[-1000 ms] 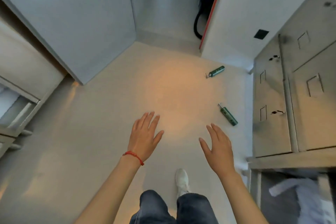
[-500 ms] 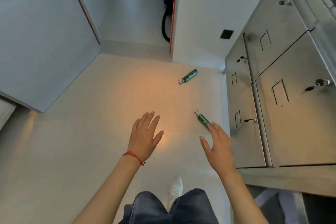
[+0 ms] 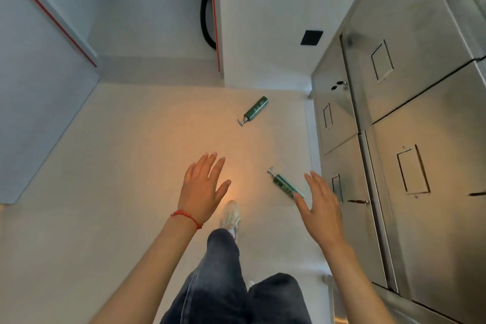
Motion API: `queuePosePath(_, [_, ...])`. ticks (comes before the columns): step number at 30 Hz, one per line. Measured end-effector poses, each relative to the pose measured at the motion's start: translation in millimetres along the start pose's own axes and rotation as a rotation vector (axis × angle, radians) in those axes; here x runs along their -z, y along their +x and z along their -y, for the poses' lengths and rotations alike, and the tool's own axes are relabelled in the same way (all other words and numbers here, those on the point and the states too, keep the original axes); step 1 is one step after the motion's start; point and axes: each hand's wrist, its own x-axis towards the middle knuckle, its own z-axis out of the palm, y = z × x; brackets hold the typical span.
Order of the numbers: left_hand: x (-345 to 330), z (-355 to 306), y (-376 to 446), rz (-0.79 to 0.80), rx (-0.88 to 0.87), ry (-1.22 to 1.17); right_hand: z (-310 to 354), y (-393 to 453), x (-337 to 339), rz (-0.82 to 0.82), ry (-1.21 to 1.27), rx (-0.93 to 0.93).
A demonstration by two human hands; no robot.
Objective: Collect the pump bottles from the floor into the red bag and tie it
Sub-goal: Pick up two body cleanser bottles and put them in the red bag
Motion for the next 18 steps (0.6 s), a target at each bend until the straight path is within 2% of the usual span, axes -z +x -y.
queuePosePath(9, [-35.6, 9.9, 138.0, 0.148, -0.115, 0.027, -28.4, 118.8, -21.5, 0.029, 0.039, -0.132])
queuePosePath(18, [-180.3, 17.7, 232.3, 0.167, -0.134, -0.016, -132.8, 224.6, -124.4, 0.124, 0.116, -0.207])
